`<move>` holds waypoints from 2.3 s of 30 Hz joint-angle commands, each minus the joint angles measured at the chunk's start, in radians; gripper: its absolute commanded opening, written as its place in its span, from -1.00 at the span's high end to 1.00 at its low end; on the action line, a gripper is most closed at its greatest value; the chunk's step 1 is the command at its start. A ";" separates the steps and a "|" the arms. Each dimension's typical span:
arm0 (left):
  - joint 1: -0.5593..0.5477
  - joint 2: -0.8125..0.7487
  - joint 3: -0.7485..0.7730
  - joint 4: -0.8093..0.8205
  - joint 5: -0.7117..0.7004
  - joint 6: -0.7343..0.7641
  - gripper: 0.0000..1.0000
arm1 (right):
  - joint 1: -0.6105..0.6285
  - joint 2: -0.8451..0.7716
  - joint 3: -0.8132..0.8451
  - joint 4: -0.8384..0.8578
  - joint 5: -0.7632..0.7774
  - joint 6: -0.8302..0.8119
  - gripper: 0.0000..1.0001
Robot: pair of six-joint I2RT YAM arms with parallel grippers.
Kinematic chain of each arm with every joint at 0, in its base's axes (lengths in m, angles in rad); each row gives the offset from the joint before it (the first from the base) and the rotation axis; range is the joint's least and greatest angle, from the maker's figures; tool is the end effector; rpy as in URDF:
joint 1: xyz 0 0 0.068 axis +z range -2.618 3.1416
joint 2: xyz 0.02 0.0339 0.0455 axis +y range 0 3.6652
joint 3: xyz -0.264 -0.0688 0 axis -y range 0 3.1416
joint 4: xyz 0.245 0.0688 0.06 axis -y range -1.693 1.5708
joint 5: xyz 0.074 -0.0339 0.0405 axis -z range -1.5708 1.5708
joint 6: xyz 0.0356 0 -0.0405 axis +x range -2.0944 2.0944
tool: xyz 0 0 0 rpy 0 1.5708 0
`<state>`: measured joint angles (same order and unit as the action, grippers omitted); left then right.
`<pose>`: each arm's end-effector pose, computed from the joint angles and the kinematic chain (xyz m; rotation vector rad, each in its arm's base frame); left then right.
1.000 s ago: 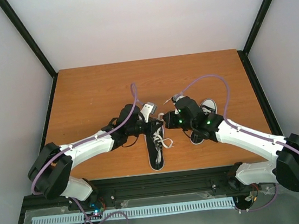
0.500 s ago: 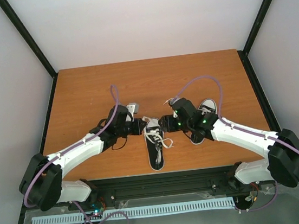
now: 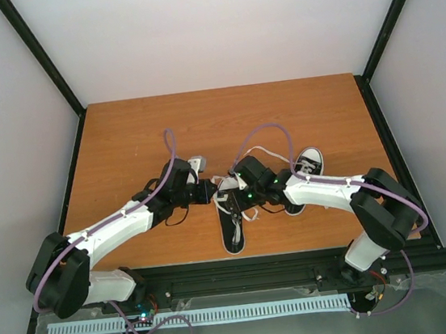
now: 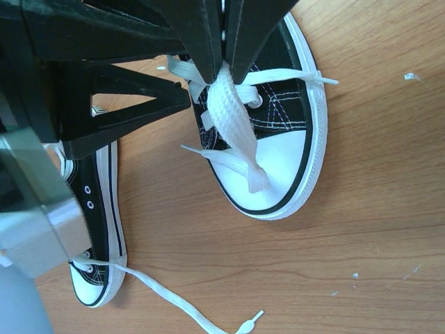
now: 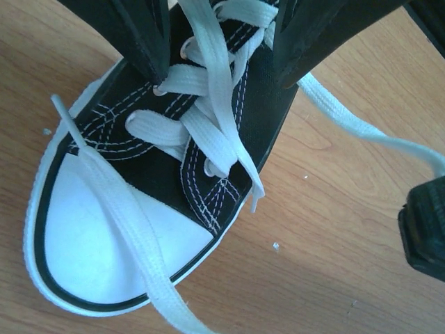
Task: Tie the shoes
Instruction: Cross the shoelace with the shoelace.
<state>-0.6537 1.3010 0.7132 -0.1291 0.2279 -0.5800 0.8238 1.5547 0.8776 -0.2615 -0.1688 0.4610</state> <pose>0.2084 -0.1698 0.2106 0.2160 2.4237 -0.8663 0.2054 0.2306 0.1827 -0.5497 2.5907 0.6981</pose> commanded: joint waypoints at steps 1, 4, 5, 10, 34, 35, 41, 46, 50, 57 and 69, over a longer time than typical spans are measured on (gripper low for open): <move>0.002 -0.017 0.016 -0.015 0.000 0.002 0.98 | 0.020 0.022 0.031 -0.019 0.025 -0.033 0.18; 0.002 -0.008 0.016 -0.015 0.008 0.006 0.98 | 0.023 0.019 0.028 -0.023 0.051 -0.029 0.20; 0.002 -0.006 0.018 -0.015 0.010 0.008 0.98 | 0.023 0.017 0.029 -0.025 0.061 -0.027 0.21; 0.002 0.001 0.029 -0.021 0.019 0.014 0.98 | 0.023 0.010 0.037 -0.027 0.091 -0.009 0.43; 0.002 -0.022 0.010 -0.016 -0.003 0.040 0.98 | 0.020 -0.202 0.000 -0.129 0.299 0.108 0.94; 0.003 -0.026 0.004 -0.005 0.005 0.045 0.98 | 0.013 -0.225 -0.009 -0.143 0.332 0.122 0.94; 0.003 -0.016 -0.022 0.103 0.163 0.080 0.98 | -0.143 -0.356 -0.108 -0.141 0.313 0.202 0.94; 0.003 0.044 -0.011 0.194 0.307 0.101 0.98 | -0.203 -0.443 -0.141 -0.055 0.253 0.206 0.95; 0.003 0.083 0.018 0.226 0.363 0.104 0.98 | -0.222 -0.508 -0.115 -0.021 0.266 0.192 0.95; 0.003 0.146 0.086 0.217 0.433 0.126 0.98 | -0.226 -0.518 -0.008 0.014 0.205 0.099 0.94; 0.003 0.213 0.134 0.241 0.484 0.116 0.89 | -0.226 -0.435 0.064 0.067 0.054 0.040 0.95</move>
<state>-0.6533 1.4990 0.7948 0.0681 0.6666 -0.4812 0.6033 1.1007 0.9054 -0.2295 -0.0593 0.5308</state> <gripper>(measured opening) 0.044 0.031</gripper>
